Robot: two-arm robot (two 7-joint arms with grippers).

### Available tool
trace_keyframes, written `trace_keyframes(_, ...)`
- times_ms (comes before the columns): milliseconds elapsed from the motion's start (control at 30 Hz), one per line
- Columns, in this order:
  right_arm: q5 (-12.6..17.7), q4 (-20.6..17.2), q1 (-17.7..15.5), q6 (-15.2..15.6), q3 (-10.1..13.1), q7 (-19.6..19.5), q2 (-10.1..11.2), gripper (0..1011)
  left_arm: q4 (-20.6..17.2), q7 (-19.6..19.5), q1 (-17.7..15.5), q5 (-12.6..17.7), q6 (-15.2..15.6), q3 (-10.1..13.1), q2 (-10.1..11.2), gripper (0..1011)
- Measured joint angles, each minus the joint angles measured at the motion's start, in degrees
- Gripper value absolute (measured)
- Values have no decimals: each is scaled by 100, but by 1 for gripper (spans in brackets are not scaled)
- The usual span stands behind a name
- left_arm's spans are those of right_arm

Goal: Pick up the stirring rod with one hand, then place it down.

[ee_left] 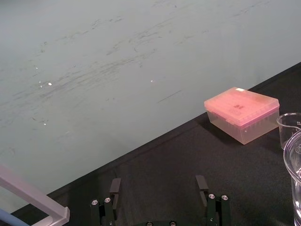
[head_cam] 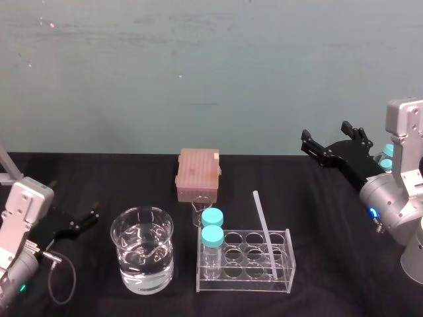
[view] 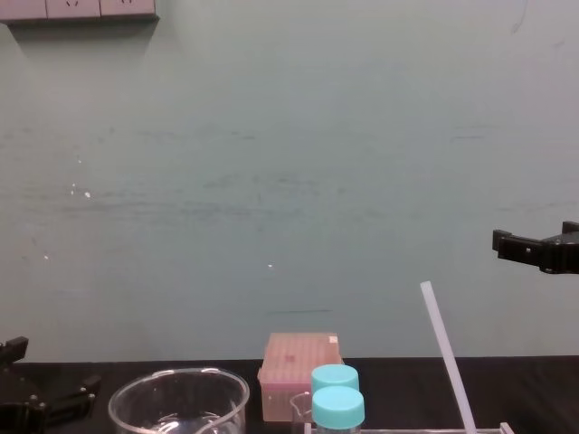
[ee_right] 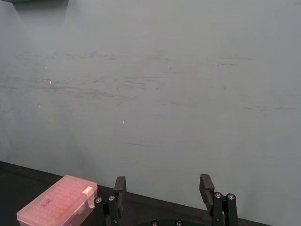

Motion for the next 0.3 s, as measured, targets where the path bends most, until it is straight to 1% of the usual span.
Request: trace_keyframes(300,2,0,0,-5,-1,5,0,1003,0,0,0,0,0,0,0,1005)
